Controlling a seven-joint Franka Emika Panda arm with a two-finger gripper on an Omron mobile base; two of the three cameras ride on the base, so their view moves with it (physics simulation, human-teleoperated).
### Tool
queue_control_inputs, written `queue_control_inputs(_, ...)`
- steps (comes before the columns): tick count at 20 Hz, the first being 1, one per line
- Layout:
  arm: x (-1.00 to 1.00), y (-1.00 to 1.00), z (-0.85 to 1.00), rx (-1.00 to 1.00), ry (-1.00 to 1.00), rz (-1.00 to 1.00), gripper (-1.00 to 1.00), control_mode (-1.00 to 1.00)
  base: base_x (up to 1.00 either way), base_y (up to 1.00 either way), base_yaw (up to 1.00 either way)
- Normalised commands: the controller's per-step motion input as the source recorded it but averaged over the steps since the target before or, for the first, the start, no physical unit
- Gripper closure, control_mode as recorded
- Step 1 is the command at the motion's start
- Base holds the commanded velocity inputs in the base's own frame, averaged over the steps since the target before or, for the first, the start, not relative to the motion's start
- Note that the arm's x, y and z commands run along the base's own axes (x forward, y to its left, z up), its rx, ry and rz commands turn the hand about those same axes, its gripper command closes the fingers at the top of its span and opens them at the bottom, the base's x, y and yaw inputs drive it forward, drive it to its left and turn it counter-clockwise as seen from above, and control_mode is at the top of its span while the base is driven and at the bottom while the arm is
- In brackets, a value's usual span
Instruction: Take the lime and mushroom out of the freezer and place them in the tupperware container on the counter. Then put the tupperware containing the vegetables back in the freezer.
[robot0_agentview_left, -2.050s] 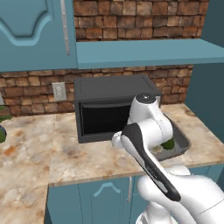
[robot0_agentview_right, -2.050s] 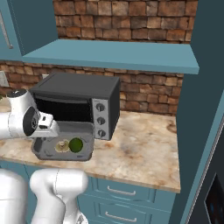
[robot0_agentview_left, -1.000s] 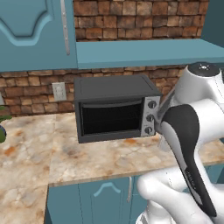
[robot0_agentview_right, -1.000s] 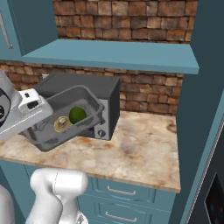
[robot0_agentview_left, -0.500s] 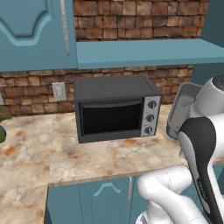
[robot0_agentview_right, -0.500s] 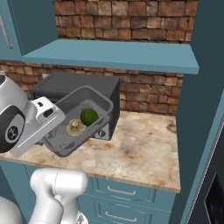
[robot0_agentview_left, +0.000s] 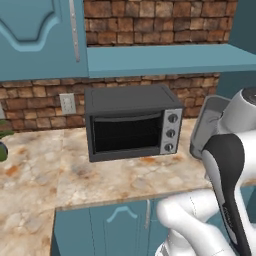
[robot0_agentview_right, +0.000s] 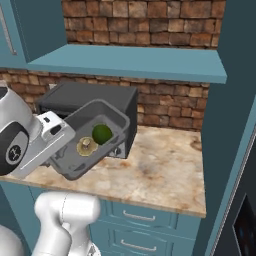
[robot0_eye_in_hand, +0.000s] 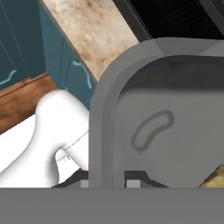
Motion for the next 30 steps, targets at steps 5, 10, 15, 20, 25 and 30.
queue_control_inputs(5, 0.00, 0.00, 0.00, 0.00, 0.00, 0.00, 1.00, 1.00, -1.00, 0.00, -0.01)
queue_control_inputs(10, 0.00, 0.00, 0.00, 0.00, 0.00, 0.00, 1.00, 1.00, -1.00, -0.05, -0.08)
queue_control_inputs(15, 0.00, 0.00, 0.00, 0.00, 0.00, 0.00, 1.00, 1.00, -1.00, -0.40, -0.32)
queue_control_inputs(20, 0.00, 0.00, 0.00, 0.00, 0.00, 0.00, 1.00, 1.00, -0.12, -0.16, -0.87)
queue_control_inputs(25, 0.00, 0.00, 0.00, 0.00, 0.00, 0.00, 1.00, 1.00, 0.24, -0.24, -0.74)
queue_control_inputs(30, 0.00, 0.00, 0.00, 0.00, 0.00, 0.00, 1.00, 1.00, 0.34, -0.76, -0.43)
